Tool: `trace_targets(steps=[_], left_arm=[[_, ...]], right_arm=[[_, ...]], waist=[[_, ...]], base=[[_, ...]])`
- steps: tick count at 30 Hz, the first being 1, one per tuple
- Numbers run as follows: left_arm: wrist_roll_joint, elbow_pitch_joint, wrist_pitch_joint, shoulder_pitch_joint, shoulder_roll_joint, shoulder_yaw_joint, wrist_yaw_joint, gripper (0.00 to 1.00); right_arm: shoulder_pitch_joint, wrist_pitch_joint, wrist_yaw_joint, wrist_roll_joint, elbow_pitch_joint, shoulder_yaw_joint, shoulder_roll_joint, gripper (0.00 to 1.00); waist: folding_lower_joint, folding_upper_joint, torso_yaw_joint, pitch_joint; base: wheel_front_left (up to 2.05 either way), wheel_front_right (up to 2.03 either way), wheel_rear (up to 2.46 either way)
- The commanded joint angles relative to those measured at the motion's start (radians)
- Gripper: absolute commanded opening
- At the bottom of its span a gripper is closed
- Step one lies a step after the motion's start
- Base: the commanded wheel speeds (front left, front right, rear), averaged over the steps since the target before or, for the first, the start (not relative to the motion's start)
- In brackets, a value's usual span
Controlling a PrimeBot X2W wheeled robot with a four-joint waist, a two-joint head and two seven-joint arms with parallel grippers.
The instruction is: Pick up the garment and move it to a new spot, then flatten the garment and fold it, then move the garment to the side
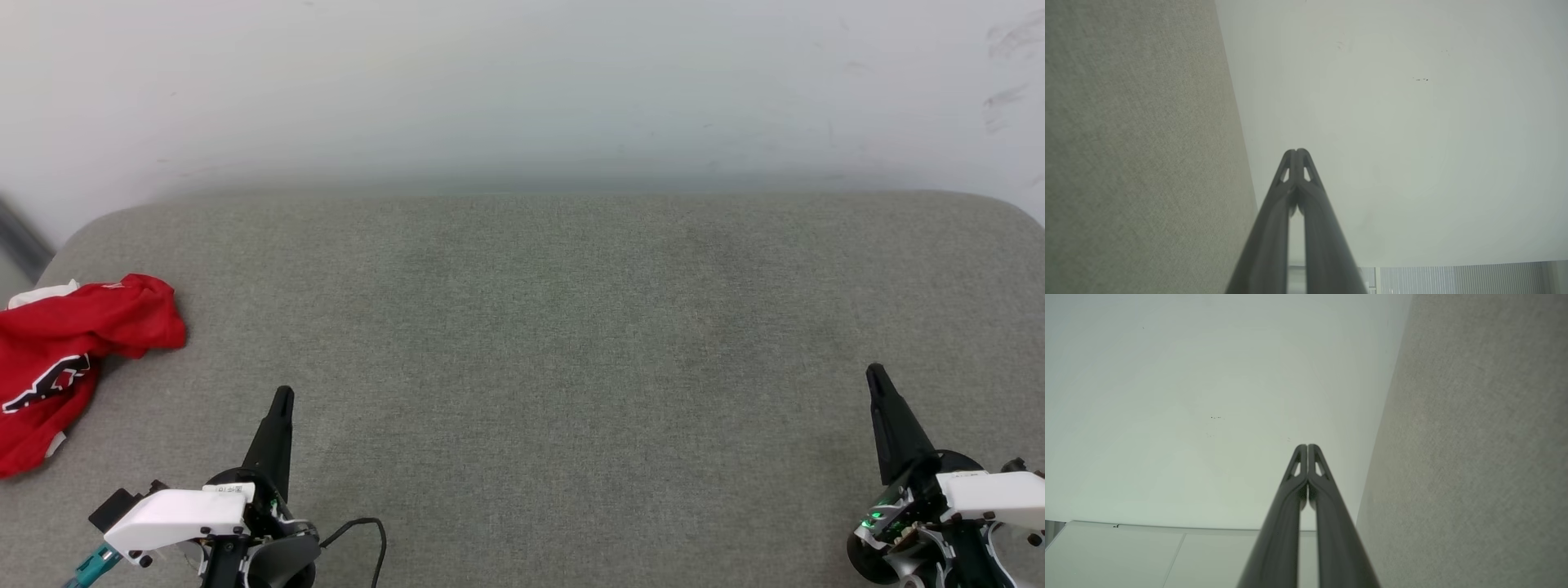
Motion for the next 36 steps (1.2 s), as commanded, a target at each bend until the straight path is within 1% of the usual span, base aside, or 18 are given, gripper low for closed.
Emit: trace_targets(steps=[1, 33, 34, 36], left_arm=[[0.002, 0.000, 0.002, -0.008, -0.001, 0.003, -0.003, 0.00], [0.002, 0.000, 0.002, -0.008, -0.001, 0.002, -0.003, 0.00], [0.000, 0.003, 0.000, 0.001, 0.000, 0.000, 0.000, 1.00], [0.000, 0.017, -0.001, 0.013, -0.002, -0.003, 0.000, 1.00]], right_arm=[[-0.013, 0.001, 0.000, -0.005, 0.001, 0.000, 0.003, 0.00], [-0.013, 0.001, 0.000, -0.005, 0.001, 0.000, 0.003, 0.00], [0.002, 0.000, 0.000, 0.000, 0.002, 0.000, 0.000, 1.00], [0.015, 0.000, 0.000, 0.000, 0.019, 0.001, 0.000, 1.00]], waist=[[0.0000, -0.0001, 0.000, 0.000], [0.0000, -0.0001, 0.000, 0.000], [0.0000, -0.0001, 0.000, 0.000], [0.0000, -0.0001, 0.000, 0.000]], base=[[0.00, 0.00, 0.00], [0.00, 0.00, 0.00], [0.00, 0.00, 0.00], [0.00, 0.00, 0.00]])
